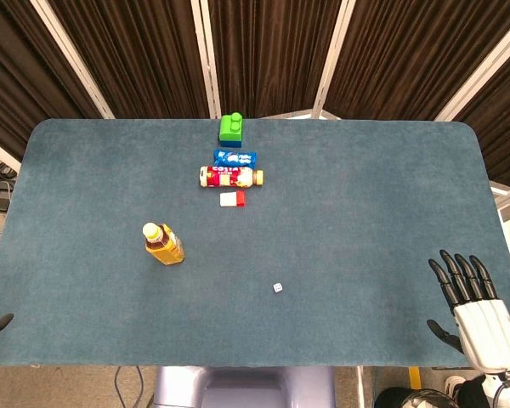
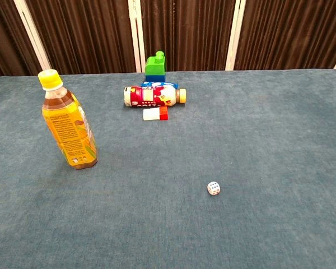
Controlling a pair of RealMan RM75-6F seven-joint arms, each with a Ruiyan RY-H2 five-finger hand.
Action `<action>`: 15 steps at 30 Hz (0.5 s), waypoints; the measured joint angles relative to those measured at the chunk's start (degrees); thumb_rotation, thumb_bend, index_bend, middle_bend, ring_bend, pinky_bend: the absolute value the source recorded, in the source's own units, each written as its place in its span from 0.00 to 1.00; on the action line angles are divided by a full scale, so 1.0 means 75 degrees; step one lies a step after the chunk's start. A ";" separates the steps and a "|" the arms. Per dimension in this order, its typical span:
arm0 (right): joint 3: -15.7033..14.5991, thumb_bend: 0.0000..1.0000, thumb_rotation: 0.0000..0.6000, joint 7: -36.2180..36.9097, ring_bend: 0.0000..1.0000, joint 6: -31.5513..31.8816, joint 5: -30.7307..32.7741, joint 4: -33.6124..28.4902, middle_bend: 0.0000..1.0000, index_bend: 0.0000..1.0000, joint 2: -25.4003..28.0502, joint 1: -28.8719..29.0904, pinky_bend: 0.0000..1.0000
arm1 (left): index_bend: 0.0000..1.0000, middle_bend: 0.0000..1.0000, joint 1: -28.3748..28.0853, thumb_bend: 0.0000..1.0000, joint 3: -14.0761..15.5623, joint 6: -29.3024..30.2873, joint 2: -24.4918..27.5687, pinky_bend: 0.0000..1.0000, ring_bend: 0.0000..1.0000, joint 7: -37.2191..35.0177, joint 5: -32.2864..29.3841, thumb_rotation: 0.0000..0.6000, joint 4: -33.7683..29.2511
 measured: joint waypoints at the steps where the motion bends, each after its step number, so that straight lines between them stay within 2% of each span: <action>1: -0.0002 0.00 1.00 -0.0014 0.00 -0.0010 -0.0003 0.0002 0.00 0.00 -0.0008 0.0000 0.00 | 0.00 0.00 0.0001 0.00 0.0000 -0.0004 0.0004 0.00 0.00 -0.0007 0.0000 1.00 0.0002; 8: -0.0018 0.00 1.00 -0.0086 0.00 -0.0171 0.0036 0.0031 0.00 0.00 -0.0068 0.0041 0.00 | 0.00 0.00 -0.0023 0.00 -0.0013 -0.0078 0.0021 0.00 0.00 -0.0028 -0.0050 1.00 0.0026; 10: -0.0042 0.01 1.00 -0.0082 0.01 -0.0273 0.0041 0.0044 0.07 0.00 -0.0083 0.0071 0.00 | 0.00 0.00 -0.0033 0.00 -0.0022 -0.0105 0.0022 0.00 0.00 -0.0018 -0.0077 1.00 0.0009; 11: -0.0063 0.05 1.00 -0.0075 0.07 -0.0373 0.0040 0.0048 0.17 0.00 -0.0090 0.0103 0.01 | 0.00 0.00 -0.0037 0.00 -0.0028 -0.0109 0.0022 0.00 0.00 -0.0006 -0.0082 1.00 0.0007; 12: -0.0081 0.14 1.00 -0.0069 0.18 -0.0467 0.0037 0.0050 0.30 0.00 -0.0096 0.0138 0.10 | 0.00 0.00 -0.0044 0.00 -0.0038 -0.0113 0.0018 0.00 0.00 0.0012 -0.0092 1.00 0.0005; 13: -0.0097 0.22 1.00 -0.0064 0.26 -0.0579 0.0031 0.0051 0.39 0.00 -0.0103 0.0183 0.20 | 0.00 0.00 -0.0051 0.00 -0.0048 -0.0119 0.0013 0.00 0.00 0.0031 -0.0104 1.00 0.0008; 15: -0.0121 0.47 1.00 -0.0067 0.45 -0.0923 0.0013 0.0063 0.53 0.00 -0.0127 0.0347 0.59 | 0.00 0.00 -0.0083 0.00 -0.0080 -0.0169 -0.0004 0.00 0.00 0.0073 -0.0178 1.00 0.0012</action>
